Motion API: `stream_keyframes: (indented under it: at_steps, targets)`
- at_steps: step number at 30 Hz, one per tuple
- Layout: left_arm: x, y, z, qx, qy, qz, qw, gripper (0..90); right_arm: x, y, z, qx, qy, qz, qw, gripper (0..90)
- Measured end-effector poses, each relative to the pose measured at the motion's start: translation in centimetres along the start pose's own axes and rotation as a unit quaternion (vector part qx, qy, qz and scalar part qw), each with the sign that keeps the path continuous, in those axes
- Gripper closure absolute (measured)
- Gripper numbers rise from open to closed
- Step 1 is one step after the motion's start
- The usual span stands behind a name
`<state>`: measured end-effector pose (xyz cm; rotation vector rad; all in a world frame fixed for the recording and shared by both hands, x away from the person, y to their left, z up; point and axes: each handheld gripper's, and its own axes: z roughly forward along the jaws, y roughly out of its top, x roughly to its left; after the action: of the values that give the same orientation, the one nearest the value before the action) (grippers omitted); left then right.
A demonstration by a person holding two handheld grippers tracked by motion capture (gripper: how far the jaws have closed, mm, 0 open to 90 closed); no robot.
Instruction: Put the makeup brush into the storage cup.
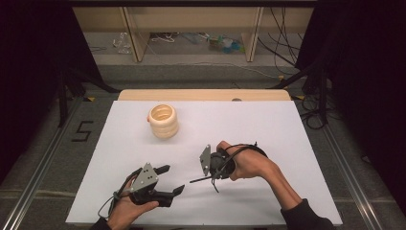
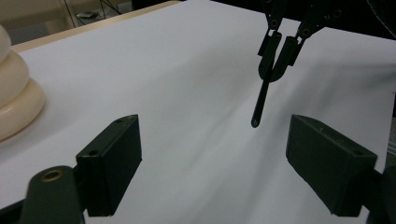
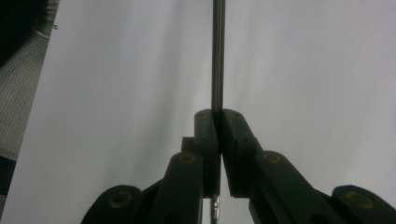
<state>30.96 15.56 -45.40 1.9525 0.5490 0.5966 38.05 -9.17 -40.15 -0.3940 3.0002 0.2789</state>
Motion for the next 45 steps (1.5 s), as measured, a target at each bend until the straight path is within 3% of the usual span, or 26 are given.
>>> stream_keyframes:
  at_steps: [2, 3, 5, 10, 11, 12, 16, 19, 20, 21, 23, 24, 26, 27, 28, 29, 30, 31, 32, 35, 36, 37, 38, 40, 41, 45]
  targets:
    - [-0.3, 0.1, 0.3, 0.002, 0.003, 0.002, 1.0000, 18.4, 0.0, 0.1, -0.1, 0.000, 0.002, -0.003, 1.0000, 85.5]
    - [-1.0, 0.1, 0.9, 0.008, -0.050, -0.020, 0.9985, 18.5, 0.2, 0.3, -0.1, 0.000, 0.000, -0.002, 1.0000, 85.5]
    - [-1.3, 0.1, 1.1, 0.011, -0.053, -0.033, 0.9980, 18.6, 0.2, 0.5, -0.1, 0.001, -0.001, -0.010, 1.0000, 85.5]
    - [-2.0, 0.3, 2.3, 0.027, -0.072, -0.026, 0.9967, 20.5, 0.3, 0.8, 0.1, 0.004, 0.007, -0.037, 0.9993, 85.5]
    - [-2.0, 0.3, 2.3, 0.027, -0.072, -0.026, 0.9967, 20.9, 0.4, 0.9, 0.0, 0.011, 0.004, -0.031, 0.9995, 85.5]
    - [-2.2, 0.3, 2.5, 0.026, -0.079, -0.036, 0.9959, 21.3, 0.4, 1.0, 0.1, 0.011, 0.004, -0.038, 0.9992, 85.5]
    - [-2.5, 0.4, 2.7, 0.035, -0.078, -0.035, 0.9957, 23.5, 0.5, 1.2, 0.4, 0.003, 0.014, -0.042, 0.9990, 85.5]
    - [-2.4, 0.4, 2.9, 0.035, -0.091, -0.022, 0.9950, 25.5, 0.5, 1.3, 0.3, 0.003, 0.015, -0.047, 0.9988, 85.5]
    - [-2.9, 0.4, 2.9, 0.040, -0.088, -0.050, 0.9941, 26.7, 0.6, 1.4, 0.2, 0.007, 0.012, -0.047, 0.9988, 85.5]
    - [-2.9, 0.4, 2.9, 0.040, -0.088, -0.050, 0.9941, 28.0, 0.7, 1.5, 0.1, 0.006, 0.011, -0.047, 0.9988, 85.5]
    - [-2.7, 0.4, 3.1, 0.042, -0.097, -0.033, 0.9938, 28.6, 0.7, 1.5, 0.2, 0.002, 0.013, -0.052, 0.9985, 85.5]
    - [-3.0, 0.4, 3.1, 0.044, -0.093, -0.043, 0.9938, 28.7, 0.8, 1.6, 0.1, 0.010, 0.008, -0.048, 0.9988, 85.5]
    - [-3.1, 0.4, 3.3, 0.045, -0.100, -0.038, 0.9933, 29.8, 0.9, 1.6, 0.2, -0.003, 0.019, -0.049, 0.9986, 85.5]
    - [-2.9, 0.5, 3.4, 0.043, -0.109, -0.016, 0.9929, 30.2, 0.8, 1.8, 0.1, 0.008, 0.009, -0.058, 0.9983, 85.5]
    - [-3.3, 0.4, 3.3, 0.049, -0.101, -0.035, 0.9930, 30.2, 1.0, 1.8, 0.1, 0.007, 0.009, -0.054, 0.9985, 85.5]
    - [-2.9, 0.6, 3.1, 0.048, -0.030, -0.005, 0.9984, 31.1, 0.9, 1.9, 0.2, 0.002, 0.017, -0.063, 0.9979, 85.5]
    - [-2.8, 0.6, 3.2, 0.050, -0.048, -0.002, 0.9976, 31.1, 0.9, 1.9, 0.2, 0.002, 0.017, -0.063, 0.9979, 85.5]
    - [-2.8, 0.6, 3.0, 0.054, -0.025, 0.000, 0.9982, 32.3, 1.1, 2.1, 0.2, 0.004, 0.014, -0.067, 0.9976, 85.5]
    - [-2.8, 0.6, 3.2, 0.052, -0.047, -0.003, 0.9975, 32.3, 1.1, 2.1, 0.2, 0.004, 0.014, -0.067, 0.9976, 85.5]
    - [-2.8, 0.4, 3.4, 0.054, -0.075, -0.011, 0.9957, 35.1, 1.2, 2.3, 0.3, 0.008, 0.014, -0.076, 0.9970, 85.5]
    - [-2.8, 0.4, 3.4, 0.057, -0.066, -0.008, 0.9961, 36.3, 1.3, 2.4, 0.4, 0.003, 0.020, -0.070, 0.9974, 85.5]
    - [-2.9, 0.4, 3.6, 0.051, -0.094, -0.011, 0.9942, 37.2, 1.4, 2.6, 0.3, 0.012, 0.015, -0.076, 0.9969, 85.5]
    - [-2.9, 0.4, 3.6, 0.051, -0.094, -0.011, 0.9942, 37.5, 1.5, 2.6, 0.5, 0.000, 0.024, -0.079, 0.9966, 85.5]
    - [-3.0, 0.5, 3.5, 0.057, -0.088, -0.013, 0.9944, 40.3, 1.6, 2.7, 0.4, 0.008, 0.018, -0.080, 0.9966, 85.5]
    - [-3.0, 0.6, 3.5, 0.054, -0.098, -0.014, 0.9936, 40.8, 1.5, 2.7, 0.6, -0.004, 0.025, -0.084, 0.9962, 85.5]
    - [-3.0, 0.6, 3.5, 0.056, -0.101, -0.015, 0.9932, 44.0, 1.7, 2.9, 0.5, 0.002, 0.027, -0.083, 0.9962, 85.5]
